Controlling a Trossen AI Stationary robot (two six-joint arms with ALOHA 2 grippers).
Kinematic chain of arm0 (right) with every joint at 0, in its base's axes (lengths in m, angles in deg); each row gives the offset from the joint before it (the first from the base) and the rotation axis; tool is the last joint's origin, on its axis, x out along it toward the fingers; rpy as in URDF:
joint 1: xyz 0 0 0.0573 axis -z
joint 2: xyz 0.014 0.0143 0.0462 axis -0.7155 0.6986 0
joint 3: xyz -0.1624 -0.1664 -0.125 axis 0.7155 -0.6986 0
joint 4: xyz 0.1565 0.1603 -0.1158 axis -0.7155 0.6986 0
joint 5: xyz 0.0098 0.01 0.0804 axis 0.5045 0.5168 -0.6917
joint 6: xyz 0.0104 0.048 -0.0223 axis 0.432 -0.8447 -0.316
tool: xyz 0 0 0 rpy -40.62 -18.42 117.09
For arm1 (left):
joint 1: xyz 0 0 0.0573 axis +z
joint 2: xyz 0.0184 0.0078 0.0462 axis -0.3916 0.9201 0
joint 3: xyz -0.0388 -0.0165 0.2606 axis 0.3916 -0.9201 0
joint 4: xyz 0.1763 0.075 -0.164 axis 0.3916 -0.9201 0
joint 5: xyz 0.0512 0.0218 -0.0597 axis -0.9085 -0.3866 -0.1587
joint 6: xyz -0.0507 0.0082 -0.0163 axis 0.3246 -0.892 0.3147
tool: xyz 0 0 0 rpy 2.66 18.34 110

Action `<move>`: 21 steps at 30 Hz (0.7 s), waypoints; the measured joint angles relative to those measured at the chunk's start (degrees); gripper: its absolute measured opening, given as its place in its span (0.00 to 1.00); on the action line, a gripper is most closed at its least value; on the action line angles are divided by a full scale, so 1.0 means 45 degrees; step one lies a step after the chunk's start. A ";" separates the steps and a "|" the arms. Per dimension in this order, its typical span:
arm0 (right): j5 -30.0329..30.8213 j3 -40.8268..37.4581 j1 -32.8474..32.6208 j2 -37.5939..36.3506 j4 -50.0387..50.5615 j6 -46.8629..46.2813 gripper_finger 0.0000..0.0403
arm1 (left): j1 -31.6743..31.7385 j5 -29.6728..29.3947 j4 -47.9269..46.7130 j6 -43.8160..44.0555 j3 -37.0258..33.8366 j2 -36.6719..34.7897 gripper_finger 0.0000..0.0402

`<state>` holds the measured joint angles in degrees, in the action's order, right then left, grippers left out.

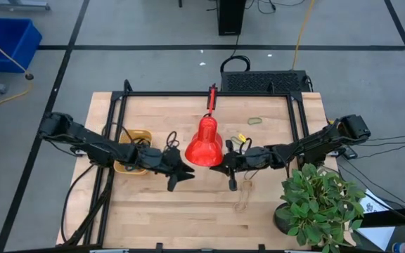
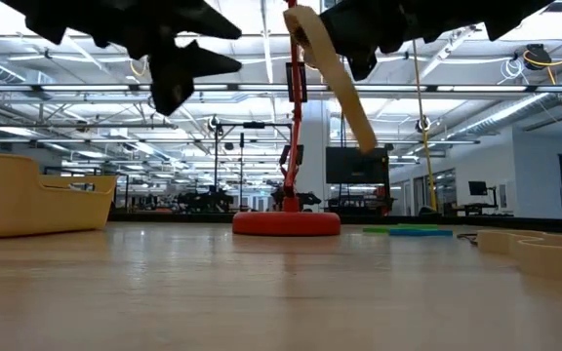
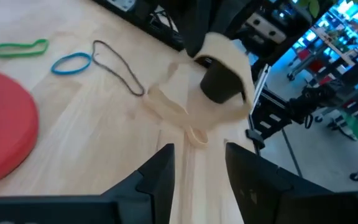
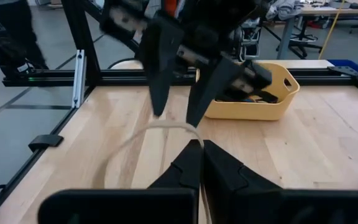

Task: Pick and place rubber bands into bin
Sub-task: Put the top white rubber band into the yellow bin

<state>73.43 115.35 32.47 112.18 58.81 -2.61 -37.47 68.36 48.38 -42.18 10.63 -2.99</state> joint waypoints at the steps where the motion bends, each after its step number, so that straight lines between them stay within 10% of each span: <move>1: 0.0002 0.0000 0.0000 0.0000 0.0000 -0.0005 0.00 | -0.0005 0.0012 0.0394 -0.0134 0.0000 0.0278 0.37; 21: 0.0432 0.0000 0.0000 0.0000 0.0015 0.0063 0.00 | 0.0000 0.0001 0.4224 -0.0785 0.0019 0.1656 0.37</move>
<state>75.37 115.35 32.47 112.18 58.88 -2.33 -37.47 68.37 67.39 -45.71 10.71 4.46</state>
